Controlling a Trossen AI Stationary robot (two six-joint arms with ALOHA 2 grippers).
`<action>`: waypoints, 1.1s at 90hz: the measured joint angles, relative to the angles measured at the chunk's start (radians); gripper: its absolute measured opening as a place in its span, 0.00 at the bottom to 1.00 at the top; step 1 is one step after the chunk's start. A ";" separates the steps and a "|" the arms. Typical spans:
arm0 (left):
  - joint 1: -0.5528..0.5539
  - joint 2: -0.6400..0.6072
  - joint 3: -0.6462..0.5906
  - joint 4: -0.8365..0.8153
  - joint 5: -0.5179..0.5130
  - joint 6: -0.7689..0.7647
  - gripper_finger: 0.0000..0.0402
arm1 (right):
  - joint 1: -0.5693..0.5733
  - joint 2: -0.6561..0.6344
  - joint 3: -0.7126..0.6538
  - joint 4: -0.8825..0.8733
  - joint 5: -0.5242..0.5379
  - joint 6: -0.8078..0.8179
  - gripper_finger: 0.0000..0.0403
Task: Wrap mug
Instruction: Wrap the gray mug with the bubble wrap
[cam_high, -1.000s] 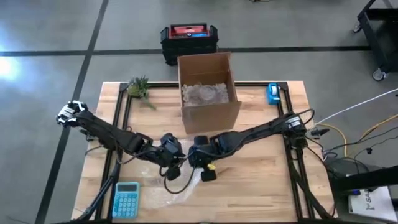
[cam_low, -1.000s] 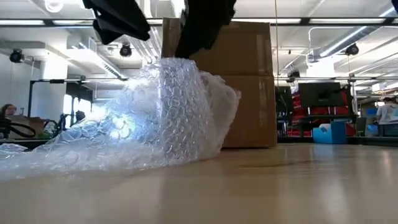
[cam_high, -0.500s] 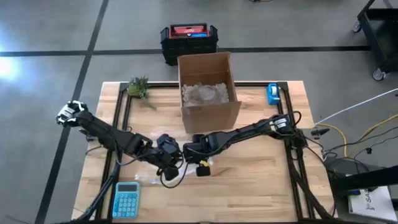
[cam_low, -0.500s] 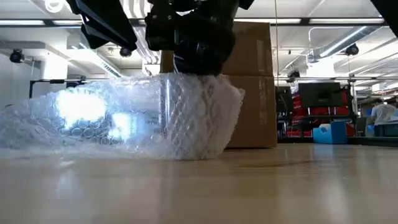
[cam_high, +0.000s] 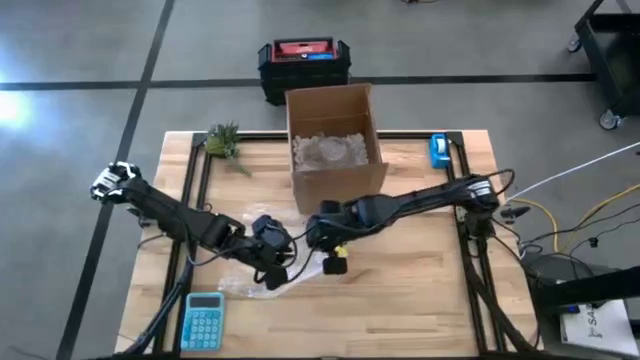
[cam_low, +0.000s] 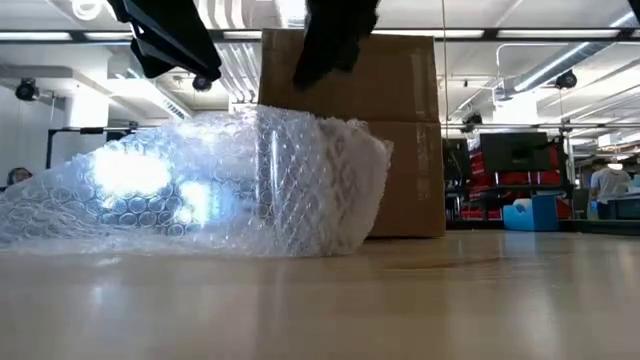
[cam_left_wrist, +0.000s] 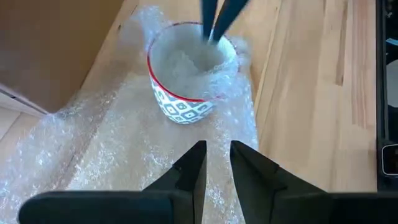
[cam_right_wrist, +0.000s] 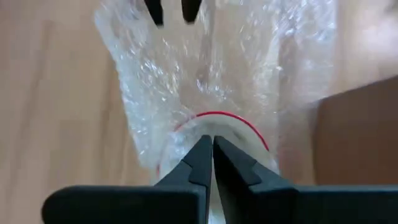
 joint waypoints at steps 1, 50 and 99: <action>0.000 0.000 0.000 -0.002 0.000 0.000 0.15 | 0.002 -0.006 -0.001 -0.007 0.001 0.001 0.01; 0.041 0.001 -0.065 -0.241 0.003 -0.249 0.29 | 0.152 -0.381 -0.536 -0.104 0.386 0.407 0.01; 0.100 0.002 -0.309 -0.435 0.090 -0.751 0.52 | 0.175 -0.493 -1.025 0.515 0.441 0.568 0.01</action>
